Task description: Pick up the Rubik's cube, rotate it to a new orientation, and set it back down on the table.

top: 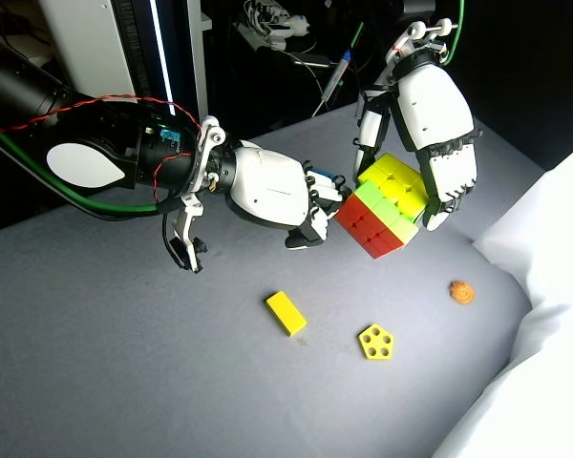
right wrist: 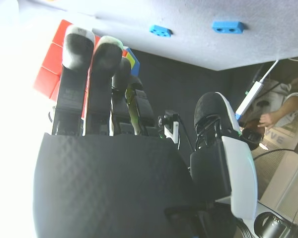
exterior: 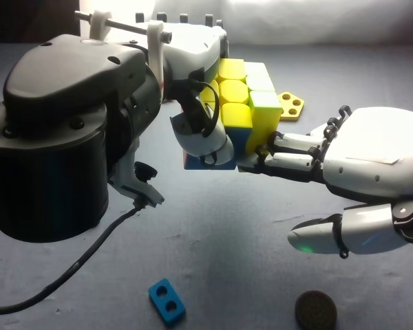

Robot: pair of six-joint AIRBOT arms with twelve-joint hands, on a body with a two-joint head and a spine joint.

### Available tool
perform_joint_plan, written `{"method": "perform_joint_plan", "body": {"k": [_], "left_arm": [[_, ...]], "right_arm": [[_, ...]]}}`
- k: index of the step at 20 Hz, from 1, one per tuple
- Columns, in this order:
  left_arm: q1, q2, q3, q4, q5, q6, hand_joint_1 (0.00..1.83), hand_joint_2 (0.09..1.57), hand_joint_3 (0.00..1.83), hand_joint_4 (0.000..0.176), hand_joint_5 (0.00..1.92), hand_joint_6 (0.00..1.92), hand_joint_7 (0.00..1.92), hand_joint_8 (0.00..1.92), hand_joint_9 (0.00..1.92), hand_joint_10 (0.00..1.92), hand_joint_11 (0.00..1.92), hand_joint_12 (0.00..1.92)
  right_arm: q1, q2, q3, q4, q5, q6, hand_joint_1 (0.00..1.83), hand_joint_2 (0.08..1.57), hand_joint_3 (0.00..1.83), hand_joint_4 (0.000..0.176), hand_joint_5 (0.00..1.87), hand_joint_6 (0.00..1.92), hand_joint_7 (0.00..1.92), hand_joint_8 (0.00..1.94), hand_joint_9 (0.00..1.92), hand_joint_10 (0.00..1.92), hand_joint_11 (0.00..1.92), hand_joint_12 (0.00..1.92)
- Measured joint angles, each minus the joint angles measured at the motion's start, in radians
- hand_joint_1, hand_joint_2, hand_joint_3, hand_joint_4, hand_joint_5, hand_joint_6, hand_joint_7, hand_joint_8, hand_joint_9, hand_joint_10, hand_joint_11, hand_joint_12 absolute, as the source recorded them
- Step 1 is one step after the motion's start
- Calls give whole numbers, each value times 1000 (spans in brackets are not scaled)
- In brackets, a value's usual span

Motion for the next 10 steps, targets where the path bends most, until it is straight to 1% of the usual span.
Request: {"method": "perform_joint_plan", "body": {"k": [1, 2, 3, 4, 5, 7, 8, 9, 10], "left_arm": [[0, 0, 0, 0, 0, 0, 991, 1432, 0, 9, 384, 1809, 511, 1777, 300, 1720, 253, 1843], [0, 0, 0, 0, -1, 0, 983, 1441, 2, 6, 366, 1834, 503, 1787, 291, 1729, 251, 1841], [0, 0, 0, 0, -2, 0, 991, 1435, 0, 9, 380, 1832, 510, 1763, 302, 1725, 265, 1843], [0, 0, 0, 0, -3, 0, 1001, 1431, 0, 0, 371, 1864, 529, 1714, 340, 1680, 282, 1841], [0, 0, 0, 0, -3, 0, 989, 1441, 3, 0, 351, 1892, 516, 1728, 326, 1675, 262, 1844], [0, 0, 0, 0, -6, 0, 967, 1454, 3, 12, 355, 1874, 478, 1796, 288, 1732, 261, 1870], [0, 0, 0, 0, -10, 0, 973, 1452, 0, 7, 355, 1853, 491, 1797, 317, 1710, 283, 1832], [0, 0, 0, 0, -10, 0, 1015, 1427, 0, 0, 355, 1879, 557, 1669, 392, 1576, 282, 1792], [0, 0, 0, 0, -10, 0, 1010, 1427, 1, 0, 361, 1878, 548, 1681, 368, 1607, 268, 1820]], "right_arm": [[0, 0, 0, 2, 0, 0, 36, 1263, 0, 0, 59, 13, 520, 1498, 578, 1868, 622, 1921], [0, -3, 3, 5, -2, 0, 32, 1266, 0, 0, 61, 13, 523, 1494, 584, 1872, 621, 1921], [0, -8, 9, 7, -5, -3, 29, 1265, 0, 0, 60, 10, 517, 1516, 571, 1907, 628, 1921], [0, -11, 11, 10, -7, -5, 25, 1271, 1, 0, 54, 7, 504, 1519, 552, 1913, 611, 1921], [3, -18, 15, 12, -16, -5, 11, 1275, 3, 0, 44, 2, 505, 1528, 546, 1919, 599, 1921], [6, -29, 23, 16, -25, -7, 34, 1271, 1, 0, 41, 0, 482, 1526, 523, 1917, 560, 1921], [7, -36, 27, 19, -28, -8, 23, 1273, 1, 0, 33, 0, 486, 1527, 518, 1915, 559, 1921], [7, -39, 29, 19, -29, -8, 28, 1275, 2, 0, 30, 0, 480, 1529, 510, 1919, 554, 1921], [7, -39, 31, 21, -32, -8, 33, 1276, 2, 0, 28, 0, 487, 1516, 521, 1906, 564, 1921]]}}
